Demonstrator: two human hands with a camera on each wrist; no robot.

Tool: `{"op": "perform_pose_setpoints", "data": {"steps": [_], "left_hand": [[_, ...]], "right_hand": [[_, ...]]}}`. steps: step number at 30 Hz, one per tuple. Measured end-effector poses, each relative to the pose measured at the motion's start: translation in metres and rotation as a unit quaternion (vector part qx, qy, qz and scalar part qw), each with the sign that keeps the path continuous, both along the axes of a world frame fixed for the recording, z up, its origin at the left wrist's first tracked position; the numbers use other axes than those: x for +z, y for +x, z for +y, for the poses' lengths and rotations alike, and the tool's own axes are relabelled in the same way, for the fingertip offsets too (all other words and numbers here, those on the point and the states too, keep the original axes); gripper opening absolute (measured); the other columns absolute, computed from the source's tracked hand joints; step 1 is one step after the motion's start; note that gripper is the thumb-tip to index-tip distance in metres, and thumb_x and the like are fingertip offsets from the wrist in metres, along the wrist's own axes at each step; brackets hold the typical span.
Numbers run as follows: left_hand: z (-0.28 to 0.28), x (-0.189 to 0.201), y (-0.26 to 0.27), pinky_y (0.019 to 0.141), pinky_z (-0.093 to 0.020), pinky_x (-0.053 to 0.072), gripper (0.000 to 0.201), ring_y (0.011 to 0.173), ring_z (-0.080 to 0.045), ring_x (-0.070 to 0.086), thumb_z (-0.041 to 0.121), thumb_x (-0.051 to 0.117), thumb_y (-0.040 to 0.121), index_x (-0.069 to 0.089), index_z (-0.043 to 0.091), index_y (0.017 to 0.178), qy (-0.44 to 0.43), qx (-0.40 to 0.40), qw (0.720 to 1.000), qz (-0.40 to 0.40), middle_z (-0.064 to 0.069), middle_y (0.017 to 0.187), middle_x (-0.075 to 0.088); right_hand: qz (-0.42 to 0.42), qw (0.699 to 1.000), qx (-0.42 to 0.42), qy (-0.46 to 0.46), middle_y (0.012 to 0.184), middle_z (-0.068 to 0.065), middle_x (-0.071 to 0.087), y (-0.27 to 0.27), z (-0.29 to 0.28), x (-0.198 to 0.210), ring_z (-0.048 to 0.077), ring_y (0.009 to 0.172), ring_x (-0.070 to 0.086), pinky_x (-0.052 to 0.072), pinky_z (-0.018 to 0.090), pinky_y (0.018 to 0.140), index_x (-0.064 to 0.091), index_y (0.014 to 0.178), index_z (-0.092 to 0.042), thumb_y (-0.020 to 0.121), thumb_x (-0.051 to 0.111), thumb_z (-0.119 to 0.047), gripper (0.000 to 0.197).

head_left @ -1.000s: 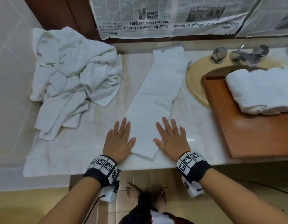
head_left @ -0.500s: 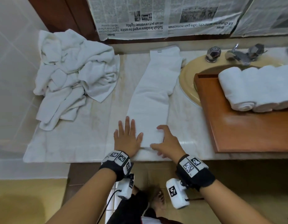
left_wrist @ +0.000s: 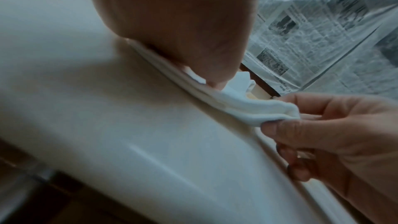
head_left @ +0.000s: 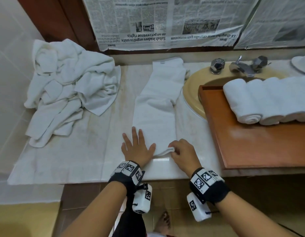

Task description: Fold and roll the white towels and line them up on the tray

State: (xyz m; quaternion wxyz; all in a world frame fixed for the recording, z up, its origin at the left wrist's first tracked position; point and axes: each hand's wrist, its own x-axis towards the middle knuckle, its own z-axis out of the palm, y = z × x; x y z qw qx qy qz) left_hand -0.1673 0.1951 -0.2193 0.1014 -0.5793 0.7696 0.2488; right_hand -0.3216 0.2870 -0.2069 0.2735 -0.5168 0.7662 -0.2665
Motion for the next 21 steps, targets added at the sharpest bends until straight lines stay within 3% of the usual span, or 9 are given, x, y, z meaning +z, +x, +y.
{"op": "perform_pose_setpoints", "data": {"steps": [3, 5, 8, 10, 12, 14, 16, 18, 21], "left_hand": [[-0.002, 0.004, 0.006, 0.116, -0.051, -0.004, 0.09, 0.144, -0.032, -0.026, 0.074, 0.028, 0.088, -0.011, 0.026, 0.153, 0.007, -0.034, 0.999, 0.009, 0.0, 0.155, -0.034], [-0.003, 0.005, 0.012, 0.115, -0.05, -0.001, 0.099, 0.146, -0.026, -0.02, 0.085, 0.022, 0.075, -0.001, 0.031, 0.154, -0.006, -0.091, 0.995, 0.028, 0.002, 0.157, -0.031], [-0.006, 0.006, 0.02, 0.112, -0.046, 0.011, 0.099, 0.141, -0.023, 0.003, 0.089, 0.026, 0.062, 0.026, 0.039, 0.147, -0.043, -0.191, 0.978, 0.076, 0.005, 0.159, -0.003], [-0.01, 0.006, 0.021, 0.104, -0.039, 0.026, 0.083, 0.126, -0.021, 0.027, 0.079, 0.051, 0.069, 0.041, 0.036, 0.139, -0.058, -0.258, 0.96, 0.096, 0.003, 0.143, 0.027], [-0.012, 0.006, 0.02, 0.092, -0.032, 0.036, 0.058, 0.107, -0.018, 0.042, 0.055, 0.066, 0.079, 0.052, 0.027, 0.128, -0.071, -0.297, 0.943, 0.13, 0.003, 0.122, 0.045], [-0.014, 0.008, 0.02, 0.083, -0.028, 0.04, 0.034, 0.097, -0.018, 0.05, 0.033, 0.066, 0.085, 0.06, 0.019, 0.115, -0.08, -0.299, 0.934, 0.177, 0.002, 0.109, 0.055], [-0.018, 0.009, 0.025, 0.076, -0.026, 0.04, 0.02, 0.092, -0.022, 0.056, 0.021, 0.064, 0.087, 0.063, 0.014, 0.105, -0.086, -0.294, 0.931, 0.197, -0.002, 0.101, 0.059], [-0.021, 0.006, 0.034, 0.071, -0.029, 0.043, 0.015, 0.087, -0.023, 0.058, 0.02, 0.064, 0.086, 0.065, 0.013, 0.099, -0.097, -0.291, 0.93, 0.204, -0.002, 0.096, 0.06], [-0.024, 0.006, 0.048, 0.075, -0.023, 0.04, 0.031, 0.088, -0.014, 0.057, 0.043, 0.054, 0.087, 0.066, 0.018, 0.101, -0.092, -0.239, 0.943, 0.213, 0.005, 0.095, 0.061]], "right_hand": [[-0.01, 1.0, -0.013, -0.007, 0.092, -0.004, 0.044, -0.011, 0.001, -0.003, 0.01, 0.082, 0.048, 0.034, 0.007, 0.069, 0.072, 0.098, -0.012, 0.089, 0.062, -0.01, 0.013], [-0.013, 1.0, -0.016, -0.008, 0.096, -0.004, 0.044, -0.017, -0.001, -0.005, 0.009, 0.085, 0.048, 0.035, 0.009, 0.072, 0.072, 0.098, -0.01, 0.088, 0.066, -0.013, 0.013], [-0.016, 1.0, -0.012, 0.008, 0.096, -0.005, 0.043, -0.021, -0.005, -0.006, 0.001, 0.078, 0.046, 0.034, 0.009, 0.07, 0.071, 0.095, -0.006, 0.087, 0.069, -0.018, 0.015], [-0.026, 0.999, -0.023, 0.009, 0.091, -0.007, 0.043, -0.021, -0.007, -0.006, -0.001, 0.074, 0.046, 0.035, 0.008, 0.067, 0.067, 0.088, -0.006, 0.086, 0.071, -0.019, 0.014], [-0.054, 0.998, -0.04, 0.011, 0.087, -0.009, 0.043, -0.021, -0.007, -0.006, 0.001, 0.071, 0.046, 0.035, 0.008, 0.065, 0.064, 0.083, -0.006, 0.085, 0.072, -0.019, 0.015], [-0.063, 0.997, -0.037, 0.014, 0.086, -0.008, 0.044, -0.022, -0.007, -0.004, 0.003, 0.07, 0.047, 0.036, 0.008, 0.065, 0.064, 0.079, -0.009, 0.086, 0.071, -0.017, 0.013], [-0.076, 0.996, -0.042, 0.016, 0.086, -0.004, 0.047, -0.024, -0.006, -0.001, 0.005, 0.07, 0.048, 0.037, 0.006, 0.065, 0.066, 0.077, -0.008, 0.085, 0.072, -0.015, 0.012], [-0.092, 0.994, -0.05, 0.015, 0.085, 0.001, 0.052, -0.027, -0.004, 0.003, 0.008, 0.07, 0.051, 0.039, 0.006, 0.065, 0.068, 0.075, -0.006, 0.084, 0.072, -0.013, 0.013], [-0.108, 0.992, -0.062, 0.021, 0.087, 0.004, 0.061, -0.029, 0.0, 0.006, 0.01, 0.074, 0.056, 0.041, 0.007, 0.064, 0.07, 0.079, -0.008, 0.082, 0.074, -0.013, 0.007]]}}
